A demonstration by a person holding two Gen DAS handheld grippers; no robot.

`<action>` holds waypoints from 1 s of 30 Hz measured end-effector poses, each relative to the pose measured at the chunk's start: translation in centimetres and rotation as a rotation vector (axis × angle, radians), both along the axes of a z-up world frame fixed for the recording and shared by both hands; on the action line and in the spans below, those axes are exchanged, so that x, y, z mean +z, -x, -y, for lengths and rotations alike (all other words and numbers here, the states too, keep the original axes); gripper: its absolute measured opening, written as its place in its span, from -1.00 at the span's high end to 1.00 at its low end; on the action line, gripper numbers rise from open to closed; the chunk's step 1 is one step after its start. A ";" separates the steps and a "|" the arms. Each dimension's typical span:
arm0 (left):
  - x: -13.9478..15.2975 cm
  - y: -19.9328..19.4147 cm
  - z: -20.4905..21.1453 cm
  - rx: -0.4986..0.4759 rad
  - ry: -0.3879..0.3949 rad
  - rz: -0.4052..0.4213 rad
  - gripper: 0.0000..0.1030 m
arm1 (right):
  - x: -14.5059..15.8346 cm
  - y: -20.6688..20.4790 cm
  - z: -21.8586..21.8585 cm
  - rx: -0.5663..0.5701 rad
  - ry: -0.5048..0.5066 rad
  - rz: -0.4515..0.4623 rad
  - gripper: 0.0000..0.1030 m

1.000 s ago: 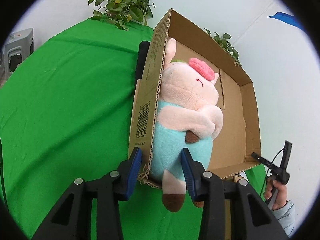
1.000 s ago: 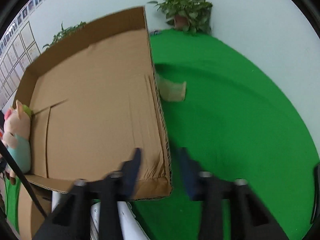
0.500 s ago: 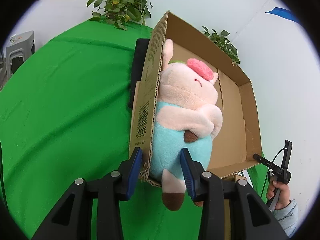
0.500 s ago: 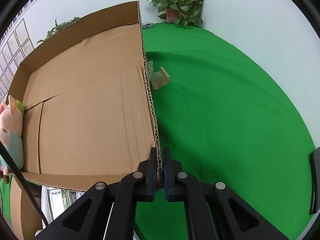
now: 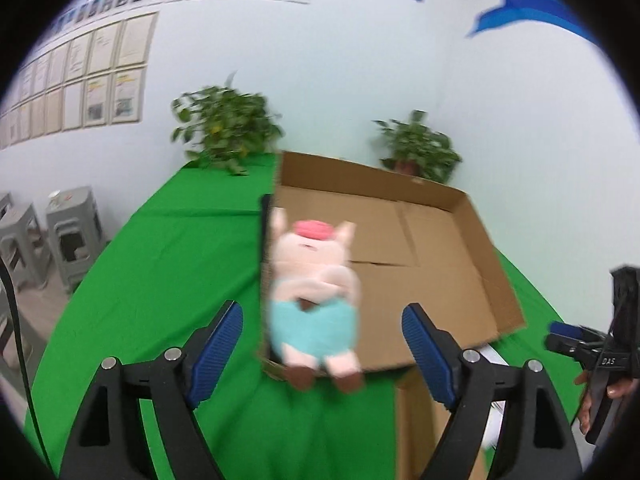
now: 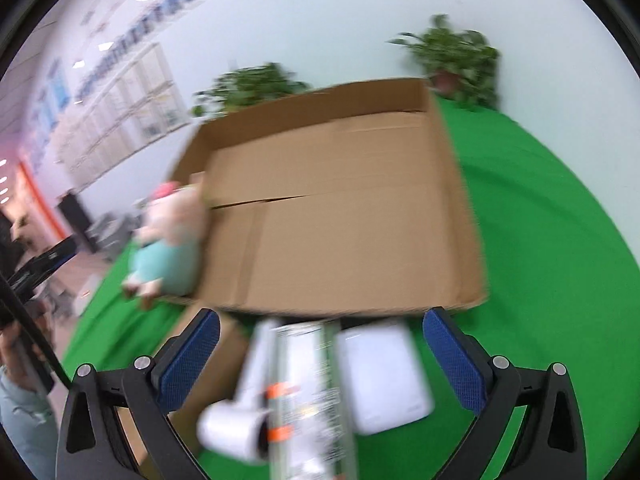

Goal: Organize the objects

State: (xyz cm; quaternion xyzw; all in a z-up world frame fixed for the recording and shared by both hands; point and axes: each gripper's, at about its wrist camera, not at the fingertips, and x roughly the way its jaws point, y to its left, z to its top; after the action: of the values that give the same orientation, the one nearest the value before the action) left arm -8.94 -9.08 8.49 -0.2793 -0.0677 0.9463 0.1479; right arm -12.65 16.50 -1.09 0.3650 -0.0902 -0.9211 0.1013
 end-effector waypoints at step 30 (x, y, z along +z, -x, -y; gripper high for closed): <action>-11.7 -8.4 -8.5 -0.488 -0.323 0.414 0.60 | -8.7 -10.0 17.4 0.445 0.282 0.330 -0.99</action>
State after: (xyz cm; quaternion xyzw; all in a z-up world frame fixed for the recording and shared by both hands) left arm -0.54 -0.58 -3.26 -0.4460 -0.1762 0.7835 0.3951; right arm -2.69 -0.91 -9.84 0.5026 -0.1501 -0.7831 0.3341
